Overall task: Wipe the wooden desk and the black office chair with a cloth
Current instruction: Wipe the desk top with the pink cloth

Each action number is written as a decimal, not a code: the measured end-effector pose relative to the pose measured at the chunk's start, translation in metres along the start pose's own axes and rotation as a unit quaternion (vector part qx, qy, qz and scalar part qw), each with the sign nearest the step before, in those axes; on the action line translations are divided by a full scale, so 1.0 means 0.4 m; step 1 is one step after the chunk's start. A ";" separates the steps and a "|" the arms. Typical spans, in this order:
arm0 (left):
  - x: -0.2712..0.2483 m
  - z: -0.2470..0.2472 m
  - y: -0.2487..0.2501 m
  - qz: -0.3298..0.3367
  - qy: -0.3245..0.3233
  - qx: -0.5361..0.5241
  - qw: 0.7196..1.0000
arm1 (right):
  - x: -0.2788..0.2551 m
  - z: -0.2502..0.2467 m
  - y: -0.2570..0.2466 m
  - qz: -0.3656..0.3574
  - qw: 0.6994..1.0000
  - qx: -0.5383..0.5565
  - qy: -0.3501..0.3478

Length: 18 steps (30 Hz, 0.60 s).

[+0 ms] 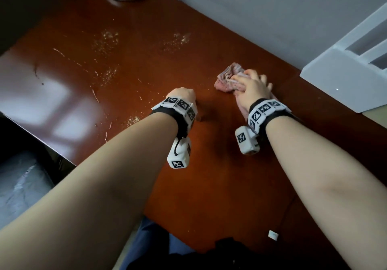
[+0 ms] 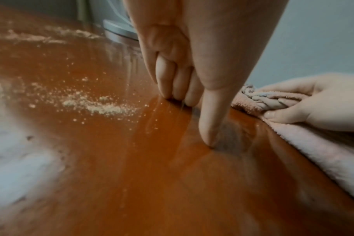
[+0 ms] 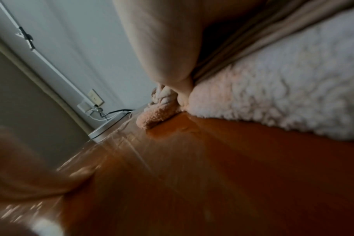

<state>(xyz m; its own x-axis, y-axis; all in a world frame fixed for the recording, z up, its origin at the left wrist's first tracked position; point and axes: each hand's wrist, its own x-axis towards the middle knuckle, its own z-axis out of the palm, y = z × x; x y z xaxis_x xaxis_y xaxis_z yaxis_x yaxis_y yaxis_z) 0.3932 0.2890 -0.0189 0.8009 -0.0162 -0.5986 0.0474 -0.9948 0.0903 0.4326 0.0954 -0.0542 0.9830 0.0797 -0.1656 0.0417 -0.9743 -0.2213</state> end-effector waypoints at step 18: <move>0.026 0.012 -0.042 -0.014 0.009 0.002 1.000 | 0.313 -0.048 0.012 0.084 0.996 0.003 0.023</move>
<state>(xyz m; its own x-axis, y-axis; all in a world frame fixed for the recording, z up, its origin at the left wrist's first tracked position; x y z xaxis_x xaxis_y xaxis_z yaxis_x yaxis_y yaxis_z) 0.3979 0.3048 -0.0307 0.8096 0.0130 -0.5868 0.0667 -0.9953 0.0700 0.5593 0.0968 -0.0574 0.9832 -0.0938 -0.1564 -0.1245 -0.9719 -0.1999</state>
